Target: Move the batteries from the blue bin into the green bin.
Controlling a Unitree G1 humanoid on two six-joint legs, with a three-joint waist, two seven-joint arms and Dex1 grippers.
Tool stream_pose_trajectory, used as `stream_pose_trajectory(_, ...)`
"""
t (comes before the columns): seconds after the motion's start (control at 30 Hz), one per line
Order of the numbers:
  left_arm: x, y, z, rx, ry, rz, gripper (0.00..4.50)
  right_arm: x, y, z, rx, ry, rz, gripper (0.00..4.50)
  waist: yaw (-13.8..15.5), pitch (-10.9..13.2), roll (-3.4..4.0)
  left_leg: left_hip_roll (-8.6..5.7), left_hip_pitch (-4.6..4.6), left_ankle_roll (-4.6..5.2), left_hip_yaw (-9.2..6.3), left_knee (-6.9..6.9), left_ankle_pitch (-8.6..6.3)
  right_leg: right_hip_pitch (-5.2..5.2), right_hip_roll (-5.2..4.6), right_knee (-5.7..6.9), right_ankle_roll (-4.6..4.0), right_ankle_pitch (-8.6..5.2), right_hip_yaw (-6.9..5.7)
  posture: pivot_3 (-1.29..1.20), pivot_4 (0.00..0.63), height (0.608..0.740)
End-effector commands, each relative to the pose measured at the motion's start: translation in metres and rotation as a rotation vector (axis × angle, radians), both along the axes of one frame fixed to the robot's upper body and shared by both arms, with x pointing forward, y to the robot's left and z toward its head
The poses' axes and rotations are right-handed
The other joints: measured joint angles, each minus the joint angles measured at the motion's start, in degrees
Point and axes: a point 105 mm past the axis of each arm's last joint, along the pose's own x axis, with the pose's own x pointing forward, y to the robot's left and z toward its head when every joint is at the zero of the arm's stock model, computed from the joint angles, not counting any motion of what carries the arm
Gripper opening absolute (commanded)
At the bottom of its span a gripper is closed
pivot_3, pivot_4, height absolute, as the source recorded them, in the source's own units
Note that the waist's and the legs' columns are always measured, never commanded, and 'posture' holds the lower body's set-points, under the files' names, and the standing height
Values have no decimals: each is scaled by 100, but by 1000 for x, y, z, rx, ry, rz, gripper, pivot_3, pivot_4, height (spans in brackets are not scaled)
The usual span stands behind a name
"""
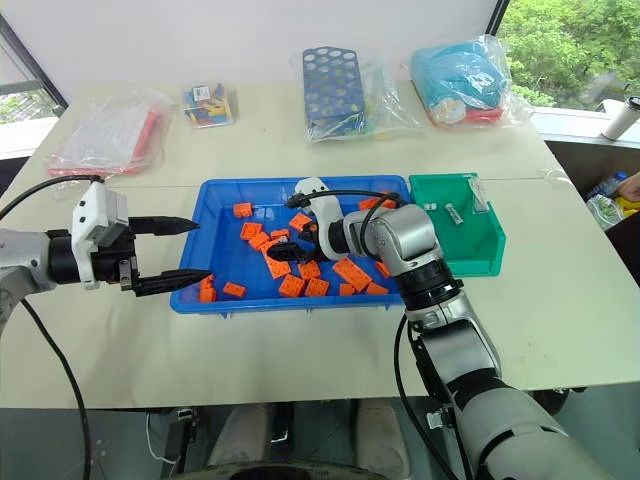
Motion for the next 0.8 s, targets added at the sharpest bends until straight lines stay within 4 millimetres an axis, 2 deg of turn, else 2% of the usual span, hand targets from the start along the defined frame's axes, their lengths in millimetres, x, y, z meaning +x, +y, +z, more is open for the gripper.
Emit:
stream_pose_trajectory(0.03,-1,0,11,-10,-54,0,4500,-7,12,3,37,16,44,4462,0,0,0,0,0,0,0,0,0,0,0,0,0,0,0,0,150,737)
stream_pose_trajectory(0.3,2,-2,12,-16,-72,10,4500,-12,28,-21,33,90,70,4462,-3,-1,-2,0,2,0,0,-1,0,1,0,0,0,0,0,0,150,737)
stream_pose_trajectory(0.4,4,-2,16,-21,-82,15,4500,-8,27,-27,25,89,48,3685,0,-2,-3,0,2,0,0,-1,0,2,0,0,0,0,-1,0,150,737)
stream_pose_trajectory(0.5,5,-1,18,-21,-88,19,4500,-6,24,-30,21,86,41,2200,-3,-2,-3,0,3,0,0,-1,0,3,0,-1,0,0,-1,0,150,737)
stream_pose_trajectory(0.6,5,0,18,-23,-91,24,4500,-5,22,-29,21,84,37,1000,-7,-2,-3,1,3,-1,0,-2,0,2,0,-1,0,0,-1,0,150,737)
stream_pose_trajectory(0.7,6,1,18,-24,-92,27,4500,-5,21,-24,31,80,36,1000,-4,-2,-3,1,4,-1,0,-2,0,2,0,-1,0,0,-1,0,150,737)
stream_pose_trajectory(0.8,7,0,17,-26,-92,26,4500,-7,28,-15,69,78,56,1000,0,-2,-3,1,3,-1,0,-2,0,2,-2,-1,0,0,-1,0,150,737)
